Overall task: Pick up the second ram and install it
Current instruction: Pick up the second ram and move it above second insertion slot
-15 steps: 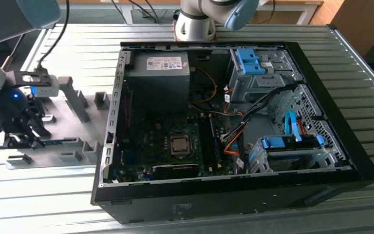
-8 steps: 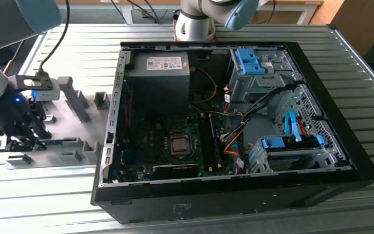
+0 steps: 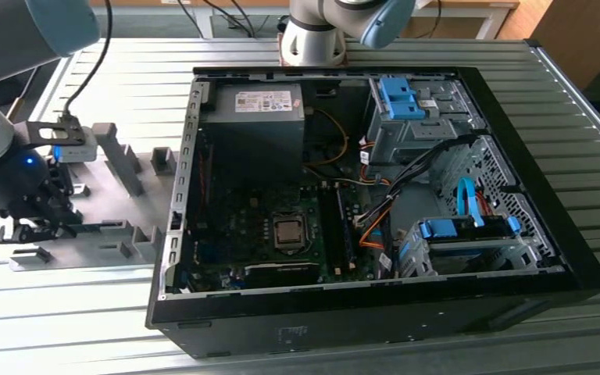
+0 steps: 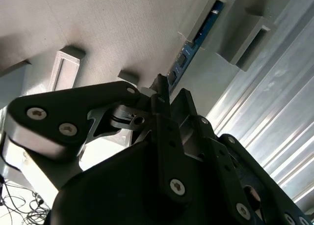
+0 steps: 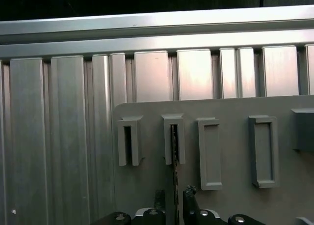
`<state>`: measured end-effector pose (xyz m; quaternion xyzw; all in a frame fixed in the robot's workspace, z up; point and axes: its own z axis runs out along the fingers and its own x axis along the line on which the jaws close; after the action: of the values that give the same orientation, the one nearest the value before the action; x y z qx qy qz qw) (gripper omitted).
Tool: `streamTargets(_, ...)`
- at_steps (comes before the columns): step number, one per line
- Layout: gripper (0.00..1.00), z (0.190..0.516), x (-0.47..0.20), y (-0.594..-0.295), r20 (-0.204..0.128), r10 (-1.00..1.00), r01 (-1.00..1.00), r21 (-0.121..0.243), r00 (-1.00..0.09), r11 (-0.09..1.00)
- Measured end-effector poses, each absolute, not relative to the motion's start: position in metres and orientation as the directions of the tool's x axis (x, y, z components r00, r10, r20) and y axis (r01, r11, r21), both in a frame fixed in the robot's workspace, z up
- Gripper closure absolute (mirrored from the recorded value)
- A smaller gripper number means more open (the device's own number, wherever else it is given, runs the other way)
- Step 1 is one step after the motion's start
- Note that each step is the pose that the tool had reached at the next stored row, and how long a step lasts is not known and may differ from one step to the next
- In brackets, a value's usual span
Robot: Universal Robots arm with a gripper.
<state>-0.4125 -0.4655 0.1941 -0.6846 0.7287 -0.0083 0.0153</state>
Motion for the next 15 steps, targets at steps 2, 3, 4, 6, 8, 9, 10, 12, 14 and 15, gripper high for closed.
streamTargets(2,0.71,0.1935,-0.4125,-0.4642,-0.011,-0.998,-0.997,-0.033,-0.062,0.063)
streamTargets(3,0.71,0.1931,-0.4129,-0.464,-0.011,-0.998,-0.997,-0.033,-0.062,0.063)
streamTargets(4,0.71,0.1926,-0.4136,-0.4639,-0.011,-0.998,-0.997,-0.033,-0.062,0.063)
streamTargets(6,0.71,0.1913,-0.4148,-0.4637,-0.012,-0.998,-0.997,-0.033,-0.062,0.063)
streamTargets(8,0.71,0.1902,-0.4152,-0.4637,-0.012,-0.998,-0.997,-0.033,-0.062,0.063)
streamTargets(9,0.71,0.19,-0.4152,-0.4637,-0.012,-0.998,-0.997,-0.033,-0.062,0.063)
streamTargets(10,0.71,0.1899,-0.4153,-0.4636,-0.012,-0.998,-0.997,-0.033,-0.062,0.063)
streamTargets(12,0.73,0.1897,-0.4153,-0.4636,-0.012,-0.998,-0.997,-0.033,-0.062,0.063)
streamTargets(14,0.8,0.1895,-0.4153,-0.4636,-0.012,-0.998,-0.997,-0.033,-0.062,0.063)
streamTargets(15,0.8,0.1895,-0.4153,-0.4636,-0.012,-0.998,-0.997,-0.033,-0.062,0.063)
